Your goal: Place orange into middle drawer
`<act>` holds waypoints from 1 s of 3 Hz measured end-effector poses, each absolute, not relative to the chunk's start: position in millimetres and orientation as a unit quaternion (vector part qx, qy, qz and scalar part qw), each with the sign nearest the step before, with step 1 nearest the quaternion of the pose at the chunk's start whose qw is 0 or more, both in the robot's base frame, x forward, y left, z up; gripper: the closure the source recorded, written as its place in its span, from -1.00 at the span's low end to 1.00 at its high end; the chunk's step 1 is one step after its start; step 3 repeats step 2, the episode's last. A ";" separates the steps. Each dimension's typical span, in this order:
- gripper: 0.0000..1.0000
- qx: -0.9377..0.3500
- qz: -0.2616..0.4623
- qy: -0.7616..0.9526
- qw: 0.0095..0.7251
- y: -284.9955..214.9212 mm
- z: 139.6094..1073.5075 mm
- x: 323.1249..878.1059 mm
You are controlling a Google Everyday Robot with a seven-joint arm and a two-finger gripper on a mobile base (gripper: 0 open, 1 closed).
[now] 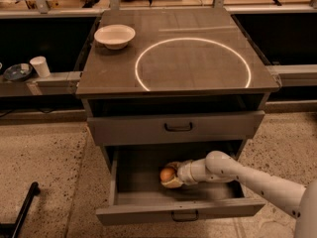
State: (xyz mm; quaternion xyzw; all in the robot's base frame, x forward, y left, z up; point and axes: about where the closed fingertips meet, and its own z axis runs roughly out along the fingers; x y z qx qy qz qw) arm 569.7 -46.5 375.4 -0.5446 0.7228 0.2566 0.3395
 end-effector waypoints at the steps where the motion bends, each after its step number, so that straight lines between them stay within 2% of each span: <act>1: -1.00 -0.545 0.257 0.723 0.339 -46.4 375.4 569.6; 3: -1.00 -0.545 0.257 0.723 0.339 -46.4 375.4 569.6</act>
Offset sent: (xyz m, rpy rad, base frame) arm 0.0000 0.0000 0.0000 0.0000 0.0000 0.0000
